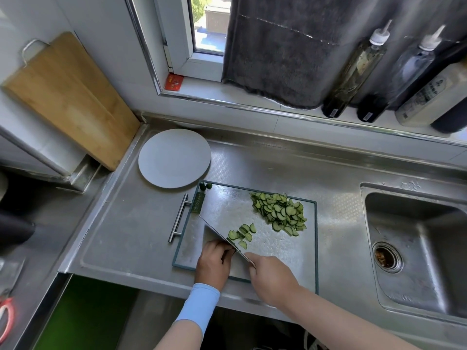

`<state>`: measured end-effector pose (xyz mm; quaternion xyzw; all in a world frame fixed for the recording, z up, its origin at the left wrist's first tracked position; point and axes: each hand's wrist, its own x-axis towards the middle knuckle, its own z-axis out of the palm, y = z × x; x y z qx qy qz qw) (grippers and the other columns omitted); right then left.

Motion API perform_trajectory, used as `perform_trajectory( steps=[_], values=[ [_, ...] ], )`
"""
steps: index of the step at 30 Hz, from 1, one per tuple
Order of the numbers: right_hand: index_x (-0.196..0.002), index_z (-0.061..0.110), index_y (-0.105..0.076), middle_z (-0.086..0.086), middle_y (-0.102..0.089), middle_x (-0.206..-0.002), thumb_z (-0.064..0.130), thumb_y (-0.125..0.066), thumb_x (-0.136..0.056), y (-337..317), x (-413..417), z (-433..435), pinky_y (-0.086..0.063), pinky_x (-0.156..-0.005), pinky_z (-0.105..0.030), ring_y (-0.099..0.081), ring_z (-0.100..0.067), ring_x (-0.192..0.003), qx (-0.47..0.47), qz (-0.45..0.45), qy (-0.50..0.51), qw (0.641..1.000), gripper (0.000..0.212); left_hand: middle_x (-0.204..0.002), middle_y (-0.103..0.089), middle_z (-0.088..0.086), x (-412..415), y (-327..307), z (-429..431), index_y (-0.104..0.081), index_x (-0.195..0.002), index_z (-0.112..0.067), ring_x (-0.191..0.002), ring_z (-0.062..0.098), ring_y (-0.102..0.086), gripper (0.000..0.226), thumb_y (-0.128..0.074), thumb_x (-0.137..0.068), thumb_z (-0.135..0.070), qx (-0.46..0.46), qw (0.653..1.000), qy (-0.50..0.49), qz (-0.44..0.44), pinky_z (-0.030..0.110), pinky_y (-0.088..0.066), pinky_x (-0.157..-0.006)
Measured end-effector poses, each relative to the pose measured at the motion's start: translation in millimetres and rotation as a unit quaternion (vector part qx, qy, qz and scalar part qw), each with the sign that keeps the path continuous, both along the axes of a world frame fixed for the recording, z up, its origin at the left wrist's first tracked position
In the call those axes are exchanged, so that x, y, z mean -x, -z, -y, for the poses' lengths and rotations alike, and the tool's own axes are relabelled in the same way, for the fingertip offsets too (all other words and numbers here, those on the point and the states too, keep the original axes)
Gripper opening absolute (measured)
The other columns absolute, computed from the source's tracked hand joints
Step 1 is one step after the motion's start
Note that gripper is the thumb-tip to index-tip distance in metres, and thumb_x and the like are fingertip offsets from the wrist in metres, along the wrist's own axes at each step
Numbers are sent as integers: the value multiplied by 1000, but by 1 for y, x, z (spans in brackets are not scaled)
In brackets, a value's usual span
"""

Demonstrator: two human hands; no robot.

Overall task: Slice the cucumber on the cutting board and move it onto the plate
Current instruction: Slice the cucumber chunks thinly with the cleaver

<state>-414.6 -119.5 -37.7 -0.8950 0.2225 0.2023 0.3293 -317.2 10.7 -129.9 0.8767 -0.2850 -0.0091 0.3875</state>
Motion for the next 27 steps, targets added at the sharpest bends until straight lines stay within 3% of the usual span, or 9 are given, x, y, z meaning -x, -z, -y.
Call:
perform_trajectory(
  steps=[4,9,18,27],
  values=[
    [-109,25,-62,3,-55,-73,18,-37,-97,1,-16,0,-46,-65,-35,-50,-22,-69,-9,6,-5,1000,28,-85,-64,2,0,0,0,-71,-83,-12,-86,15,-55,22,-80,-69,3,5,1000,4,1,16,-42,-79],
    [-112,25,-62,-2,-64,-83,23,-38,-98,1,-20,-1,-48,-69,-35,-57,-24,-77,-6,10,-8,1000,28,-83,-61,3,3,1,1,-70,-82,-11,-84,17,-53,20,-79,-71,3,8,1000,-4,14,17,-42,-76],
    [-93,25,-49,0,-57,-70,23,-36,-96,-2,5,0,-47,-65,-41,-54,-26,-67,17,27,-25,999,13,-84,-65,7,2,0,0,-71,-86,-11,-86,17,-53,26,-80,-67,4,0,1000,-16,13,20,-42,-76],
    [-98,27,-55,0,-59,-72,21,-36,-98,-1,14,4,-46,-65,-39,-53,-23,-67,12,15,-16,1000,20,-84,-65,5,0,3,-1,-71,-82,-12,-85,17,-54,17,-79,-71,-1,3,1000,-16,11,23,-45,-76]
  ],
)
